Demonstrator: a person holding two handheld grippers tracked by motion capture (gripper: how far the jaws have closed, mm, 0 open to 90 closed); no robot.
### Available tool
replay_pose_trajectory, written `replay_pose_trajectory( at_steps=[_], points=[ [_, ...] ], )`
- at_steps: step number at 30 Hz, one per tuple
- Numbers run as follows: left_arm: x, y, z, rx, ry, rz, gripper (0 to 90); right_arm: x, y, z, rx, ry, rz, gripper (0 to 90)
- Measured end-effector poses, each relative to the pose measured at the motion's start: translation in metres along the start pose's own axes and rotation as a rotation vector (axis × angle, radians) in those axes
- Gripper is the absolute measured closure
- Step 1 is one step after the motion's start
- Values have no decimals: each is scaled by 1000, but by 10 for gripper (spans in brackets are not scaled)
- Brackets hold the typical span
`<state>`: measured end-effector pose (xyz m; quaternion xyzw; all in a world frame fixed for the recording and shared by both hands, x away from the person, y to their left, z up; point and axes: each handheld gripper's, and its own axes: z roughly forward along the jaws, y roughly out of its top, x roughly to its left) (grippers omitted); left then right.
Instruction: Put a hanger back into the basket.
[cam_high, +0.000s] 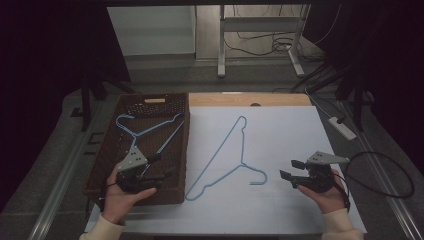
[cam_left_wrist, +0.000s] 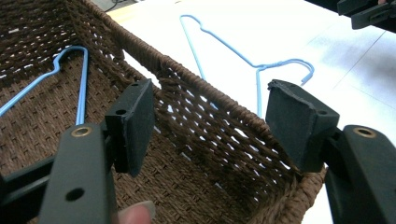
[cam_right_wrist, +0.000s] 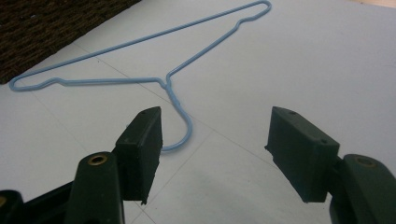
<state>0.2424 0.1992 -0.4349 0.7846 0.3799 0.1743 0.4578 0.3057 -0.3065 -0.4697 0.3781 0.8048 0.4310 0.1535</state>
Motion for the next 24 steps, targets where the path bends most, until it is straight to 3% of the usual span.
replay_pose_trajectory(
  at_steps=[12, 17, 21, 24],
  points=[
    [-1, 0, 1, -5, 0, -1, 336, 2, 0, 2, 10, -6, -3, 366],
    [-2, 0, 0, -5, -3, 5, 337, 9, 4, 6, 21, -2, -5, 364],
    [-2, 1, -1, -5, -10, 9, 337, 20, 12, 16, 39, 21, 11, 356],
    [-2, 1, -3, -10, -11, 10, 338, 37, 21, 33, 101, 59, -5, 400]
  ],
)
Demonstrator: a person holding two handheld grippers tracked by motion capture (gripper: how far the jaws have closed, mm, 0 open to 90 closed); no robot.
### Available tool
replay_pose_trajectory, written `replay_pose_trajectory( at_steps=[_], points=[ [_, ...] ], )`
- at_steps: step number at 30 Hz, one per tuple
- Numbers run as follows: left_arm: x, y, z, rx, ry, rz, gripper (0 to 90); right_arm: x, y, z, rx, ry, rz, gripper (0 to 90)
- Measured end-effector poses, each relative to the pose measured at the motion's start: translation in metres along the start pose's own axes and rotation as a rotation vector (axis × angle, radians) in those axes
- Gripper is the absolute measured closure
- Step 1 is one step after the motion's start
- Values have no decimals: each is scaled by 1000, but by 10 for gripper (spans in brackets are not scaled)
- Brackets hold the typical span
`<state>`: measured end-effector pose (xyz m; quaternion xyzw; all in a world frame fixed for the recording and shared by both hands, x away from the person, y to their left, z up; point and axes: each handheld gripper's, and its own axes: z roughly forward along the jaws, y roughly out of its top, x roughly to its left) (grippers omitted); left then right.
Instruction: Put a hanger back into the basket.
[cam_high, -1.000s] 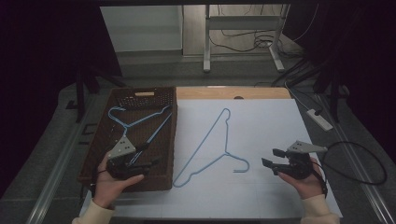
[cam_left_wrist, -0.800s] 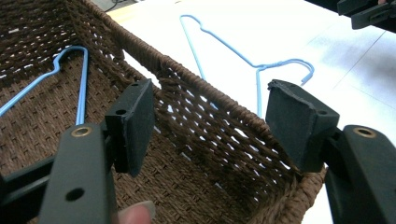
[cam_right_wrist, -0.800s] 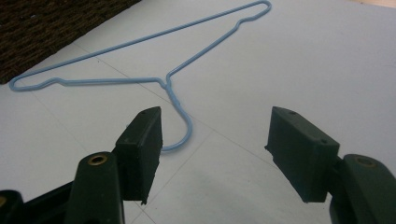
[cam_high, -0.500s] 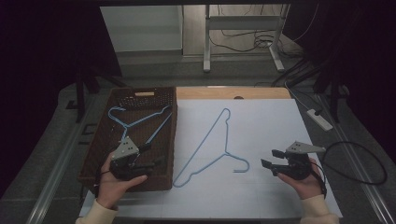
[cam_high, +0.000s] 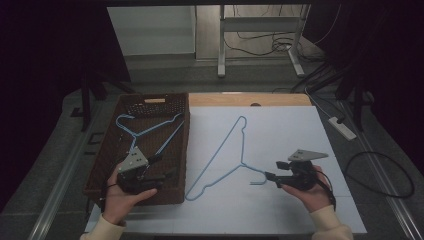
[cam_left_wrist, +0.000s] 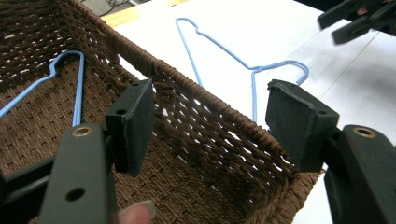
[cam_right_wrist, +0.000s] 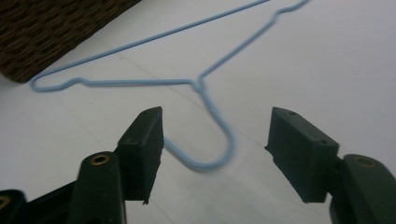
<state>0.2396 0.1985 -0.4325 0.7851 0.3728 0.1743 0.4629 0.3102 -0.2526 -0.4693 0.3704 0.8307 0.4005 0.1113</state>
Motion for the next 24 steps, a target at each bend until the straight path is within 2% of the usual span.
replay_pose_trajectory(
  at_steps=[1, 3, 4, 6, 7, 8, 9, 11, 12, 15, 16, 18, 22, 23, 24],
  points=[
    [0, 0, 0, 0, 0, 0, 338, 8, 5, 12, 33, 0, -9, 429],
    [0, 0, -1, -3, 0, 0, 338, 12, 7, 17, 48, 3, -12, 463],
    [1, 0, -2, -5, -1, -1, 338, 21, 14, 30, 87, 20, -14, 590],
    [1, 0, -3, -7, -2, -2, 339, 30, 21, 43, 118, 51, -12, 662],
    [1, 0, -3, -7, -2, -2, 339, 34, 25, 50, 129, 46, -11, 716],
    [1, 0, -3, -8, -2, -2, 339, 34, 25, 50, 129, 46, -11, 716],
    [1, 0, -4, -9, -2, -2, 339, 40, 32, 64, 136, 66, -2, 826],
    [1, 0, -5, -12, -2, -3, 339, 41, 34, 68, 138, 75, 3, 857],
    [2, 0, -5, -14, -3, -4, 339, 45, 39, 81, 154, 99, 10, 900],
    [2, 0, -6, -15, -4, -4, 339, 53, 45, 99, 173, 137, 7, 900],
    [3, 0, -6, -15, -5, -5, 339, 53, 45, 99, 173, 137, 7, 900],
    [3, -1, -6, -14, -5, -7, 339, 64, 48, 116, 196, 158, -8, 900],
    [3, -1, -7, -15, -5, -6, 339, 70, 48, 129, 228, 148, -23, 900],
    [3, -1, -7, -16, -5, -5, 339, 68, 46, 133, 251, 135, -15, 900],
    [3, -1, -8, -18, -4, -7, 339, 67, 45, 133, 246, 140, -8, 900]
  ],
)
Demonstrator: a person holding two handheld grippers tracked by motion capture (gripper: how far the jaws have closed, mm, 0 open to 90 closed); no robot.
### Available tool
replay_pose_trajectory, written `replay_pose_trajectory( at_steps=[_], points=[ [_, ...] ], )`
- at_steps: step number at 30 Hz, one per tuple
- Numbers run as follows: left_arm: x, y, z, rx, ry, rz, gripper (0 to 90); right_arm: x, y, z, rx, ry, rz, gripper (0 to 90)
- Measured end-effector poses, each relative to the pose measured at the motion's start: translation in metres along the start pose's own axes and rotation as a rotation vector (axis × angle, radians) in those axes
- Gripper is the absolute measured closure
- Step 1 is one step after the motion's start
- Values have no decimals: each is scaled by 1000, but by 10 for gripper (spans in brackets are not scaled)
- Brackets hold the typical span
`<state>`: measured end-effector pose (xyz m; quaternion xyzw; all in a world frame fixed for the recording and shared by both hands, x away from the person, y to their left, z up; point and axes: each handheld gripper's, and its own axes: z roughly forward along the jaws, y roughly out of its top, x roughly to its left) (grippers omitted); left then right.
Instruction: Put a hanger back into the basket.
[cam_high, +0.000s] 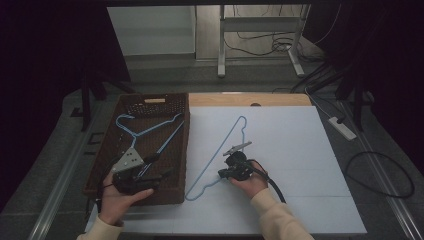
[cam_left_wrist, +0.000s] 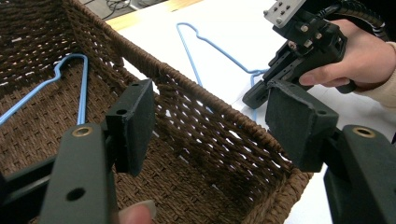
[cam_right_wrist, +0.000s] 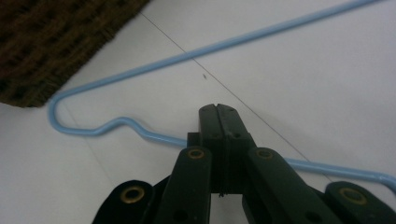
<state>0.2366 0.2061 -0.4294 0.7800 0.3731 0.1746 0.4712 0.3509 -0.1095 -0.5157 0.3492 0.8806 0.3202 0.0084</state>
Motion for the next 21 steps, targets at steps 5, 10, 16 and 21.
replay_pose_trajectory(
  at_steps=[5, 10, 16, 21],
  points=[
    [1, 0, 0, 1, -1, -2, 339, -4, -3, -4, 29, -16, 8, 900],
    [-1, 0, 1, 5, -4, 3, 339, -13, -10, -11, 50, -57, 26, 900],
    [-1, 0, 3, 9, -9, 0, 339, -15, -20, -22, 82, -56, 7, 900],
    [-2, 0, 3, 9, -11, 1, 338, -5, -21, -22, 73, -22, -1, 900]
  ],
)
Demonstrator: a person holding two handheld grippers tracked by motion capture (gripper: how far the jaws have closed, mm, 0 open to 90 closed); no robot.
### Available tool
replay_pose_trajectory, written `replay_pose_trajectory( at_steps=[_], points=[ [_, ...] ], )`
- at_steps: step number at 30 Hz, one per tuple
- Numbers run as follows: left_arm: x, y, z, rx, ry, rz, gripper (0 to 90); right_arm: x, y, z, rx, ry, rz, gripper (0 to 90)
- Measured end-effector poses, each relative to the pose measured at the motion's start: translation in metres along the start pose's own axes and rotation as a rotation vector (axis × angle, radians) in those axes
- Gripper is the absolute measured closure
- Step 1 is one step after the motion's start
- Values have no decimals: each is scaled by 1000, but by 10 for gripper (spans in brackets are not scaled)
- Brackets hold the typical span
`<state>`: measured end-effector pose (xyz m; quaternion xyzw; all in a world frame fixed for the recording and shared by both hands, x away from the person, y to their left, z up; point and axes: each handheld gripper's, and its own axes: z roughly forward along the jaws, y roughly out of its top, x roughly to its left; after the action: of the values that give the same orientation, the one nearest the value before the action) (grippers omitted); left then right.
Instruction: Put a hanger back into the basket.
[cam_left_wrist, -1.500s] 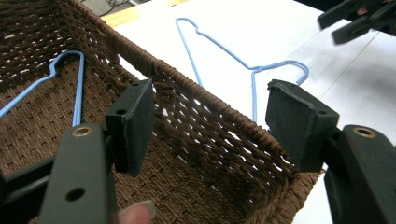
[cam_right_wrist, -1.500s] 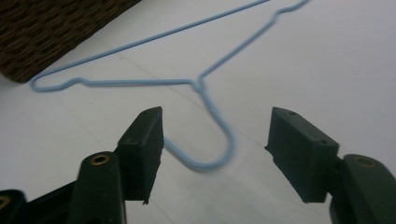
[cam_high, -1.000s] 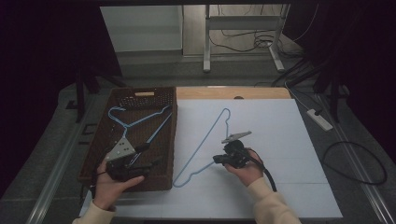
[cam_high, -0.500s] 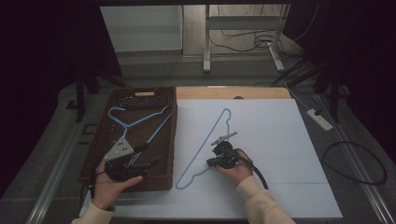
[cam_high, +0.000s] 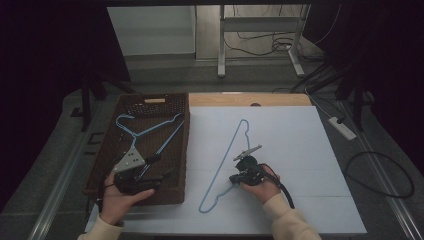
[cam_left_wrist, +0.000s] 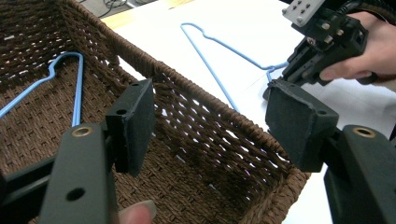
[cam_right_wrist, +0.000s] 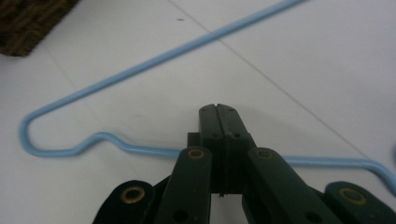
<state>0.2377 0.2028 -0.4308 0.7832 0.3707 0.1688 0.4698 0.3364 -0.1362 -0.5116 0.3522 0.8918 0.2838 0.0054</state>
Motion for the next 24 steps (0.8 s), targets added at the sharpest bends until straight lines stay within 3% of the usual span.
replay_pose_trajectory(
  at_steps=[1, 4, 11, 24],
  points=[
    [0, 0, 0, 0, 0, 0, 338, 7, 2, 3, -1, 27, -12, 900],
    [0, 0, 0, 1, 0, 0, 338, 16, 4, 8, 22, 25, -32, 900],
    [1, 0, -2, -4, 1, -1, 339, 13, -6, 0, 38, 15, -29, 900],
    [-1, 0, 0, 0, -2, 1, 339, -20, -45, -40, 87, -52, 11, 900]
  ],
)
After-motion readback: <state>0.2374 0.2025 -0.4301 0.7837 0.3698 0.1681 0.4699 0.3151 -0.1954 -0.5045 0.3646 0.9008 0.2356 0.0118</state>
